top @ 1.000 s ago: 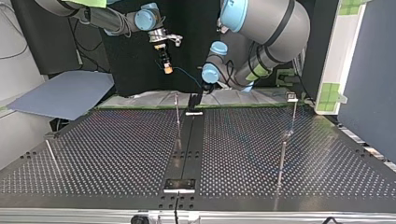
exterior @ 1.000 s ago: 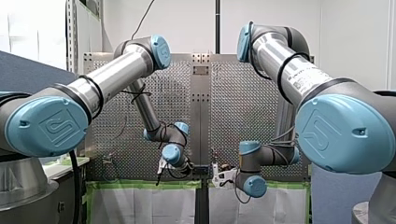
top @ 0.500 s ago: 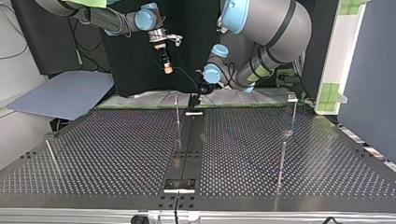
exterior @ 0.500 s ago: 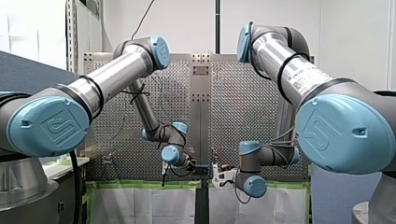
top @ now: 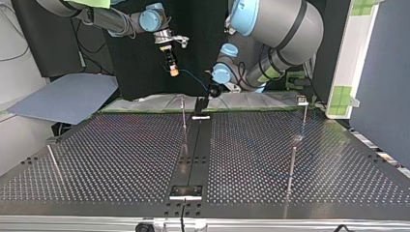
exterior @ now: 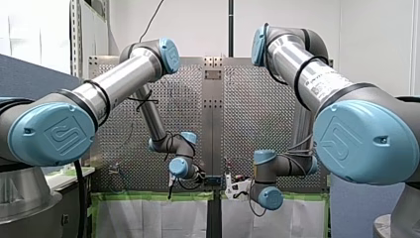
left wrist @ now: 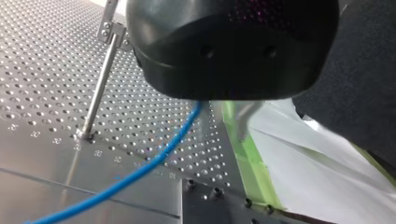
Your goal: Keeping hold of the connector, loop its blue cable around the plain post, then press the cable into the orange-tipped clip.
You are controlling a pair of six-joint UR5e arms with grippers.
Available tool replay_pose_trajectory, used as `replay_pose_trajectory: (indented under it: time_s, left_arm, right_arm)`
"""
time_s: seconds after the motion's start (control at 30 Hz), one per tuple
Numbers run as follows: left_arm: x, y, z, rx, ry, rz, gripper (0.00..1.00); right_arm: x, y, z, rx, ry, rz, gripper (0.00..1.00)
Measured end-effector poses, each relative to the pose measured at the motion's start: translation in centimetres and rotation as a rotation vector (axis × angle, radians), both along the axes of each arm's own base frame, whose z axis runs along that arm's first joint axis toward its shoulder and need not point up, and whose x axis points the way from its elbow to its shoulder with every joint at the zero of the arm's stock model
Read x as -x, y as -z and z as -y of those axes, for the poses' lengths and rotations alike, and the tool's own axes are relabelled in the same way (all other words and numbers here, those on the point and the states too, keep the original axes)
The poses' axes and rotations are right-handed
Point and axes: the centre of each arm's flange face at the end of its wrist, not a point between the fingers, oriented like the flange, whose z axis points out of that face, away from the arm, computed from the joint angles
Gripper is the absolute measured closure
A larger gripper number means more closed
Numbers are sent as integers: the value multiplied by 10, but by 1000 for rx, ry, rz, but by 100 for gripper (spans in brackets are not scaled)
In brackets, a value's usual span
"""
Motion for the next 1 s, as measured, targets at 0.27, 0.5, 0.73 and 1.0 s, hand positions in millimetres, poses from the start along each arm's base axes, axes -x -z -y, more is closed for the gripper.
replay_pose_trajectory:
  time_s: [0.27,0.5,0.73,1.0]
  left_arm:
    - [1,1,1,-4,31,9,100]
    - [-1,-1,1,-21,41,24,100]
    - [1,-14,-1,-11,32,49,100]
    - [5,-43,-4,39,11,96,100]
  right_arm:
    - [0,0,0,0,0,0,100]
    - [2,0,2,0,9,0,100]
    - [5,0,6,3,19,4,100]
    - [9,-2,14,10,43,6,100]
